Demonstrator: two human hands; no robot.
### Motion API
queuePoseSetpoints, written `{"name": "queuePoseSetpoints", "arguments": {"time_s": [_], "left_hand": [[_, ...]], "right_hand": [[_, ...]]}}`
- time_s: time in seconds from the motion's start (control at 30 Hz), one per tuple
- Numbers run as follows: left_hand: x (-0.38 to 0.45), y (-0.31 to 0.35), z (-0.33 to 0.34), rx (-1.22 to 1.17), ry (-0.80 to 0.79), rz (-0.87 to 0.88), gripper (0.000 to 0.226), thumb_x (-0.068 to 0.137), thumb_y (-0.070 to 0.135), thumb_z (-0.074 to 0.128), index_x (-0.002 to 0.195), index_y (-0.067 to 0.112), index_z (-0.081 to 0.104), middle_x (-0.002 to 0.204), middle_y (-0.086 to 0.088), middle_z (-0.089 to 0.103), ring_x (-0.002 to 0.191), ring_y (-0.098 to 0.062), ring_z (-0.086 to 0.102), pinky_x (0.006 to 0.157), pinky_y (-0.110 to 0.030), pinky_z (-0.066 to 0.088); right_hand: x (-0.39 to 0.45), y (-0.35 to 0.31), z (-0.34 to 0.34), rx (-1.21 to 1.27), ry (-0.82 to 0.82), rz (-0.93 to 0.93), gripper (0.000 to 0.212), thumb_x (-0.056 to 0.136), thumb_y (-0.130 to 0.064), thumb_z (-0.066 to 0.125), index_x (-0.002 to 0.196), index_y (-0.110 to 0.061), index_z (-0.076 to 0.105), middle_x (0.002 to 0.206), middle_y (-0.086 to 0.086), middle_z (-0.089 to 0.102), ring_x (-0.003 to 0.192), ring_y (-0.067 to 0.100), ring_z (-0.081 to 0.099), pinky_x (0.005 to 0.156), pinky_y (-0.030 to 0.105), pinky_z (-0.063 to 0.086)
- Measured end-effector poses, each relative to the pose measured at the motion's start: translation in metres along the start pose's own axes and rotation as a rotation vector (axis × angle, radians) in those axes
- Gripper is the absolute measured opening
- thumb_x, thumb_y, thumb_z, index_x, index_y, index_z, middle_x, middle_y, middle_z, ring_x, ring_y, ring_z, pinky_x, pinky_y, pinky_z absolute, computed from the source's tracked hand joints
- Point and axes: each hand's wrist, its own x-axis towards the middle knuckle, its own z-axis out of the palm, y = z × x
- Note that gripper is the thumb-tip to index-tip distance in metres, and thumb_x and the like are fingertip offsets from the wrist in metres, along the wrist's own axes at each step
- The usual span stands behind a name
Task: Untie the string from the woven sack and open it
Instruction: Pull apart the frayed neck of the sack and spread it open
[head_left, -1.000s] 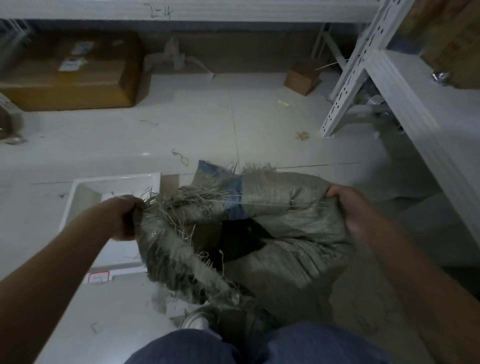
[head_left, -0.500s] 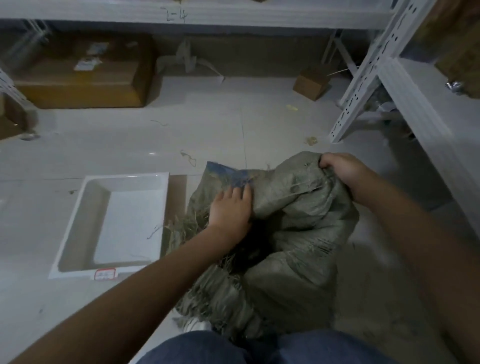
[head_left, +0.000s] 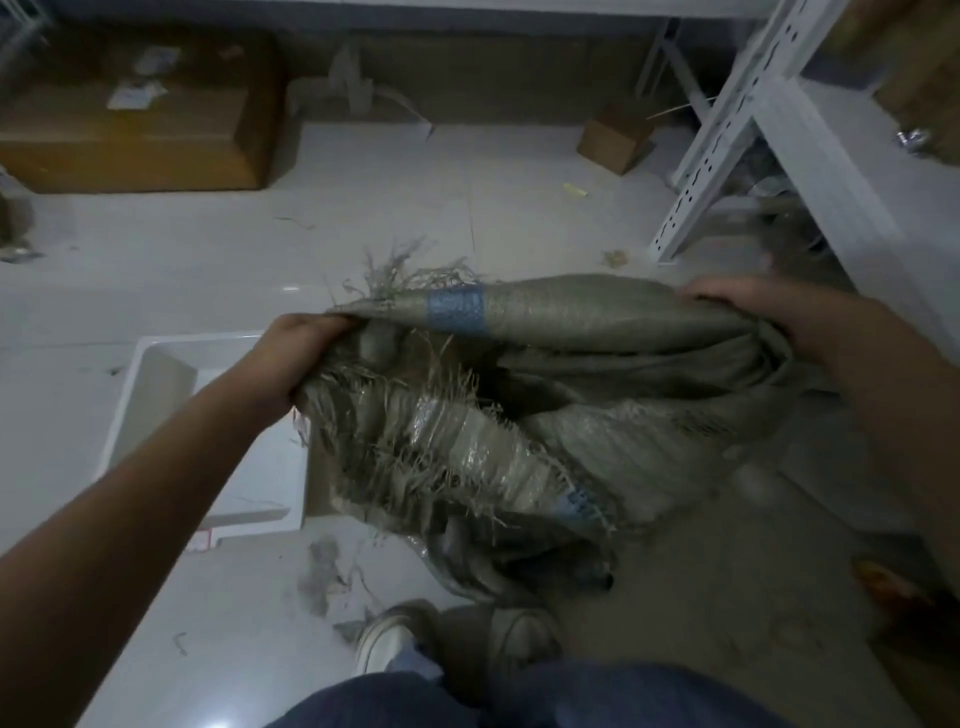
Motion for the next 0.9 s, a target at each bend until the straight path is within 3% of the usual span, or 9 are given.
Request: {"name": "queuePoseSetpoints", "arguments": {"time_s": [0.13,0.27,0.3,0.37,0.43,0.47,0.6,0.77,0.9], "left_hand": [[0.010,-0.020,0.019,-0.190,-0.091,-0.317,0.020,0.091,0.014,0.047,0.079,0.004,0.059,0.038,-0.002,0.063,0.032,-0.011,0.059,0.036,-0.016,0.048],[0.013,-0.037,0.046,-0.261,-0.161,-0.524,0.027,0.093,0.020,0.042,0.072,0.008,0.055,0.037,-0.005,0.062,0.030,-0.015,0.059,0.049,-0.026,0.048],[0.015,-0.039,0.050,-0.283,-0.162,-0.531,0.027,0.093,0.019,0.042,0.072,0.007,0.055,0.036,-0.006,0.061,0.030,-0.016,0.060,0.047,-0.025,0.049],[0.016,-0.041,0.056,-0.305,-0.170,-0.539,0.025,0.092,0.017,0.041,0.073,0.006,0.054,0.037,-0.007,0.061,0.040,-0.021,0.061,0.042,-0.019,0.049],[0.016,-0.043,0.058,-0.325,-0.181,-0.546,0.023,0.091,0.018,0.042,0.076,0.006,0.055,0.042,-0.008,0.062,0.057,-0.023,0.058,0.051,-0.024,0.049],[0.015,-0.043,0.057,-0.341,-0.177,-0.544,0.023,0.091,0.018,0.042,0.077,0.005,0.056,0.044,-0.009,0.063,0.062,-0.023,0.056,0.056,-0.026,0.048],[0.010,-0.039,0.052,-0.334,-0.173,-0.523,0.024,0.091,0.016,0.040,0.078,0.005,0.057,0.045,-0.008,0.064,0.061,-0.023,0.059,0.056,-0.027,0.049],[0.011,-0.036,0.037,-0.268,-0.125,-0.512,0.025,0.092,0.013,0.041,0.073,0.006,0.056,0.041,-0.007,0.062,0.033,-0.016,0.061,0.036,-0.019,0.050],[0.002,-0.032,0.045,-0.198,-0.175,-0.511,0.029,0.094,0.008,0.037,0.069,0.004,0.051,0.034,-0.007,0.058,0.027,-0.014,0.056,0.031,-0.016,0.045]], "right_hand": [[0.025,0.031,0.020,-0.240,0.086,0.110,0.022,0.086,-0.024,0.055,0.097,-0.006,0.062,0.088,0.018,0.063,0.077,0.030,0.062,0.072,0.031,0.047],[0.026,0.043,0.071,-0.430,0.746,-0.532,0.016,0.084,-0.011,0.047,0.087,-0.003,0.060,0.089,0.016,0.057,0.086,0.030,0.055,0.072,0.030,0.040],[0.012,0.041,0.089,-0.418,0.688,-0.692,0.014,0.085,-0.007,0.048,0.084,-0.004,0.061,0.085,0.007,0.056,0.078,0.022,0.053,0.067,0.021,0.039],[-0.014,0.038,0.126,-0.427,0.285,-0.795,0.017,0.089,-0.005,0.049,0.086,-0.012,0.064,0.080,-0.004,0.058,0.065,0.012,0.052,0.061,0.011,0.041],[-0.018,0.050,0.157,-0.502,-0.150,-0.665,0.020,0.091,-0.007,0.050,0.098,-0.017,0.066,0.093,-0.005,0.065,0.079,0.008,0.062,0.075,0.018,0.051],[-0.010,0.059,0.169,-0.539,-0.217,-0.605,0.024,0.091,-0.007,0.050,0.109,-0.016,0.064,0.107,-0.001,0.066,0.095,0.011,0.063,0.087,0.026,0.052],[-0.002,0.076,0.183,-0.289,-0.424,-0.274,0.051,0.090,-0.019,0.055,0.139,-0.013,0.039,0.132,0.000,0.051,0.116,0.013,0.049,0.099,0.028,0.041],[-0.007,0.083,0.177,-0.065,-0.616,-0.074,0.043,0.099,-0.028,0.028,0.107,-0.001,0.060,0.112,0.009,0.065,0.098,0.027,0.059,0.090,0.026,0.044],[-0.006,0.079,0.181,-0.231,-0.412,-0.414,0.031,0.091,-0.013,0.055,0.121,-0.008,0.055,0.109,-0.001,0.061,0.085,0.004,0.056,0.077,0.014,0.046]]}}
